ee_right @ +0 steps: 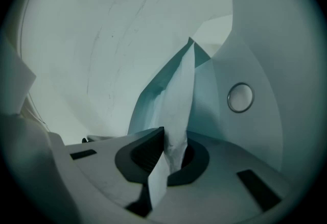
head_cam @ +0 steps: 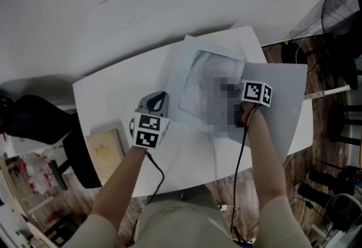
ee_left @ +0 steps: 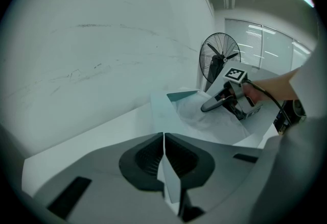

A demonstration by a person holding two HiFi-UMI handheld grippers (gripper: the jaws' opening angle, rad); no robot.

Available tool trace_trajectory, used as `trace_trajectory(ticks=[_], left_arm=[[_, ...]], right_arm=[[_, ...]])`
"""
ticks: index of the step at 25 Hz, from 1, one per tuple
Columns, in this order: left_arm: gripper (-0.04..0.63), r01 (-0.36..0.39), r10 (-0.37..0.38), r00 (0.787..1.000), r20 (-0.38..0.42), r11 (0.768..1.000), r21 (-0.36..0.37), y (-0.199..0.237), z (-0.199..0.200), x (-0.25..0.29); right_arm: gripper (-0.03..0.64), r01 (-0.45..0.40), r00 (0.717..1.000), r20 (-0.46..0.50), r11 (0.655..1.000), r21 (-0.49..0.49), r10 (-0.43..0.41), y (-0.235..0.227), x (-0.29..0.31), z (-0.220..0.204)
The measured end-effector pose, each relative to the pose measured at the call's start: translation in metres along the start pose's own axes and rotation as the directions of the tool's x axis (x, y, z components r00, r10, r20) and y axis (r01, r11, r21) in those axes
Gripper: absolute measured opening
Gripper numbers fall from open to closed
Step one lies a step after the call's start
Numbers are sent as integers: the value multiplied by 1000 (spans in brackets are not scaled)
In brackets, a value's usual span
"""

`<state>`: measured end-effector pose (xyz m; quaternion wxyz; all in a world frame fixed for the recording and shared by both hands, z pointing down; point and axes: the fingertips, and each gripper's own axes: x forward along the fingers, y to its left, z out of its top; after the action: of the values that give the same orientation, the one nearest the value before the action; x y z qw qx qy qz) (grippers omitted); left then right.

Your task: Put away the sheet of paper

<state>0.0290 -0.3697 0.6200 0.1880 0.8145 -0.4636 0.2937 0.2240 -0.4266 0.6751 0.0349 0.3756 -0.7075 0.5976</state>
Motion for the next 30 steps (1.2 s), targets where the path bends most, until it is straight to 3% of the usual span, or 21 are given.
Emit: trace_trajectory(ticks=[21,24,30], left_arm=[[28,-11,11,1000,-2,1000,-20,13,-9,-11],[28,-15,15,1000,0,1000,-21,14,-9,-15],[28,-7,7,1000,16,1000,-19,13,-4,-21]], right_arm=[[34,2,1000,-2,1000,-11,-2,19,30,-5],[215,5,1000,7,1000,-9,-5,23,27,-4],[336,81,997,3,993,-81,-81,23,17,-6]])
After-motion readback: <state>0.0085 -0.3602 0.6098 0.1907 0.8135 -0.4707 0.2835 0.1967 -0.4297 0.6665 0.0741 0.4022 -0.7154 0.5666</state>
